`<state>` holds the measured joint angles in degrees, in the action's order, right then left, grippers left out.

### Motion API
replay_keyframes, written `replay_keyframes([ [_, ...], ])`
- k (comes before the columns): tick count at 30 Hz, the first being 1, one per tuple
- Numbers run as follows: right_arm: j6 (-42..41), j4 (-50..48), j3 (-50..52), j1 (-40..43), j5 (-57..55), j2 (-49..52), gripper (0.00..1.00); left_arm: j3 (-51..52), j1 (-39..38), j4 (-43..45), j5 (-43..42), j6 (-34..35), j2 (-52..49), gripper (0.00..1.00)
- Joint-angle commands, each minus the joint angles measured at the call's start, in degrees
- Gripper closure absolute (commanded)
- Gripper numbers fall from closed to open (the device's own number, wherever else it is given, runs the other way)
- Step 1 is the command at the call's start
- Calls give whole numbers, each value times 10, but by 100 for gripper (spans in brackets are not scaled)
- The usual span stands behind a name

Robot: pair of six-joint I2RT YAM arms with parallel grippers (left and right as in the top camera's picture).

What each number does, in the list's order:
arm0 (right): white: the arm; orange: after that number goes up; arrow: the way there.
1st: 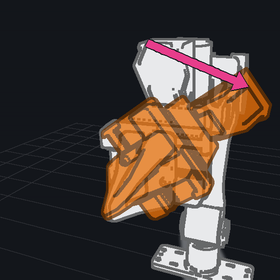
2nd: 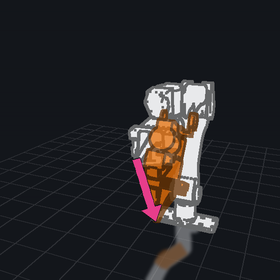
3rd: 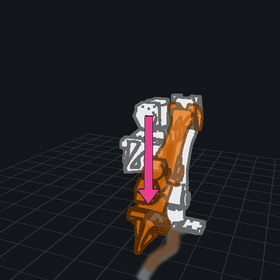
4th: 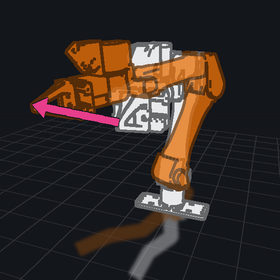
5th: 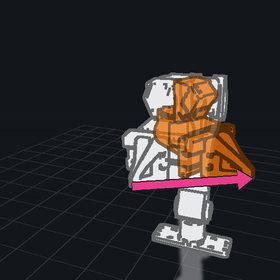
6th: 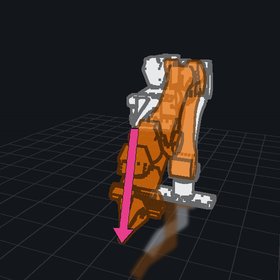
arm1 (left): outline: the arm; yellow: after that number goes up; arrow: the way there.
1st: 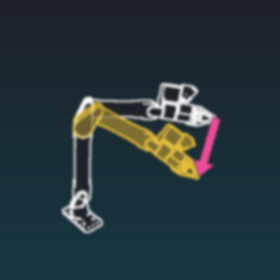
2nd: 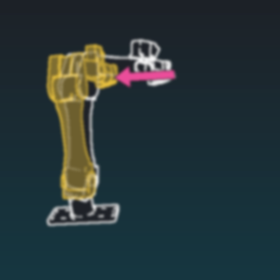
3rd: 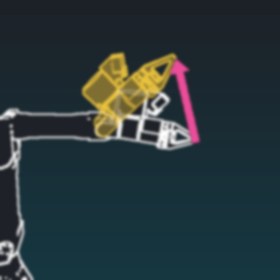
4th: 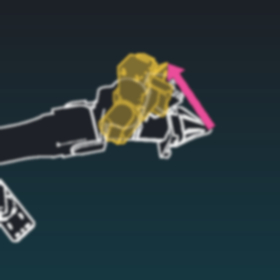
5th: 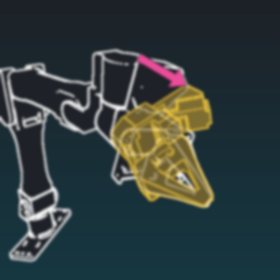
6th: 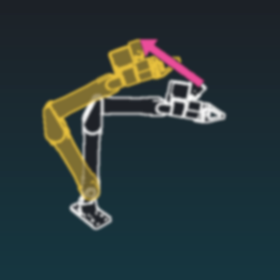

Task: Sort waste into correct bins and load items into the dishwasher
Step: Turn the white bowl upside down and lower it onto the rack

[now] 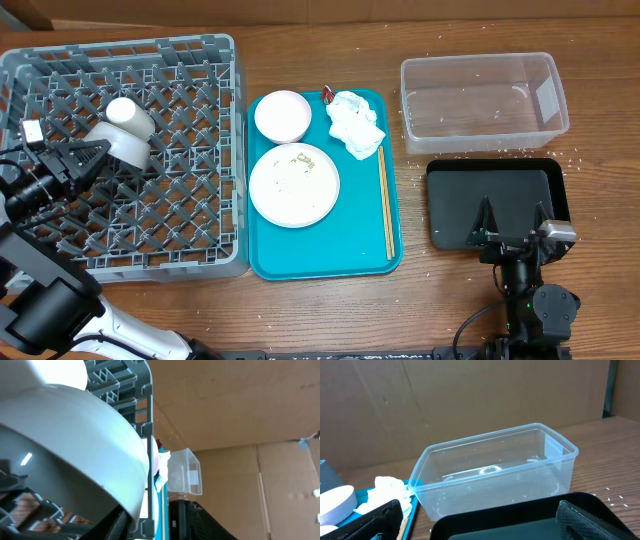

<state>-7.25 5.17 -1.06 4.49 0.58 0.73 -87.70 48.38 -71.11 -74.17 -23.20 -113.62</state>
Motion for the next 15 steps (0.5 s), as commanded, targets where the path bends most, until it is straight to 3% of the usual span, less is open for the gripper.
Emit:
replay_keyframes([
  [1, 0, -3, 6, 2, -5, -6, 0, 5, 6, -2, -1, 58, -5, 61],
  [7, 0, -3, 6, 2, -5, -6, 0, -3, 40, -2, 114, 210, -4, 56],
  [10, 0, -3, 6, 2, -5, -6, 0, -19, 60, -11, 174, 237, -4, 49],
  [12, 0, -3, 6, 2, -5, -6, 0, -34, 70, -24, 210, 250, -4, 39],
  [15, 0, -3, 6, 2, -5, -6, 0, -66, 80, -57, 246, 256, -4, 35],
])
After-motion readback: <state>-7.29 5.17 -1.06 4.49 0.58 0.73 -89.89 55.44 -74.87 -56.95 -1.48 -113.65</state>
